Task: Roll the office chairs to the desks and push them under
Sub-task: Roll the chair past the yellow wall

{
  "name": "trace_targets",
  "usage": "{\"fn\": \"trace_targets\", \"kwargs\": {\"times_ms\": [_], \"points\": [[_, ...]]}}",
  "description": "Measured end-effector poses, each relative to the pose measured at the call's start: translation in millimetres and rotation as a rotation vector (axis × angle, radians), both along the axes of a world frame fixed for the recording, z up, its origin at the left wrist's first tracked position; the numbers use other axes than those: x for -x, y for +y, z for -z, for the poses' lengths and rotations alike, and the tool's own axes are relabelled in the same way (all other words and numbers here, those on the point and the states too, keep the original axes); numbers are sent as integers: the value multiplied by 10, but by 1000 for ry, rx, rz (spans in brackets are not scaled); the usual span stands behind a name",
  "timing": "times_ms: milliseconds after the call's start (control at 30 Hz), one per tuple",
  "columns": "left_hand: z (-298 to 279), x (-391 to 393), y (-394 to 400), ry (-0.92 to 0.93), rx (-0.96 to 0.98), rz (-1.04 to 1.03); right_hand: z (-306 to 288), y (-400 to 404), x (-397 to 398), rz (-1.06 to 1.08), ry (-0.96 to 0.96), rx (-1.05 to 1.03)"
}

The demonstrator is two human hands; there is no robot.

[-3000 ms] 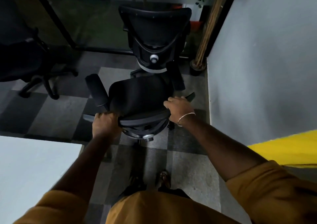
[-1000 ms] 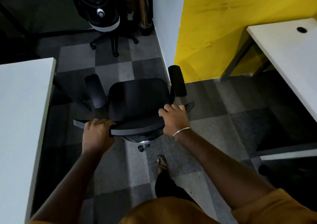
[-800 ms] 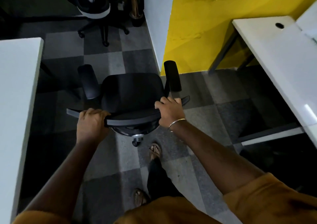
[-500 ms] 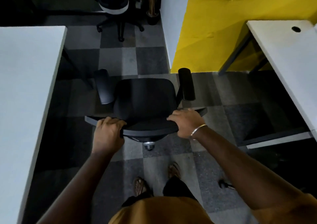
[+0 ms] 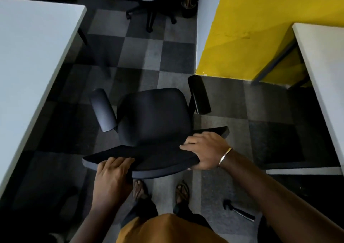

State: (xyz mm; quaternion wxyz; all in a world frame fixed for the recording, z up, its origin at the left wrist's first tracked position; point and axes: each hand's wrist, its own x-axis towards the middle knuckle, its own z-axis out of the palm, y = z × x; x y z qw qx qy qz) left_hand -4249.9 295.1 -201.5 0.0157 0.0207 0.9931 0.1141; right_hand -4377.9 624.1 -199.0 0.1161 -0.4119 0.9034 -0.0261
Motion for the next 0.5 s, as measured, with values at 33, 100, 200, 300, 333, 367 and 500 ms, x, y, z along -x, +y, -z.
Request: {"fn": "trace_targets", "kwargs": {"times_ms": [33, 100, 200, 300, 333, 367, 500], "points": [[-1, -39, 67, -6, -13, -10, -22, 53, 34, -26, -14, 1], [-7, -88, 155, -16, -22, -16, -35, 141, 83, -63, -28, -1], [-11, -74, 216, -6, -6, -14, -33, 208, 186, -93, -8, 22], [-29, 24, 189, 14, -7, -29, -48, 206, 347, -129, -9, 37], [-35, 63, 188, 22, -7, -34, -49, 203, 411, -147, -5, 37], [-40, 116, 181, 33, -5, -47, -56, 185, 507, -165, -6, 32], [-55, 359, 112, 47, -3, -78, -83, 112, 891, -201, -10, 28]]}}
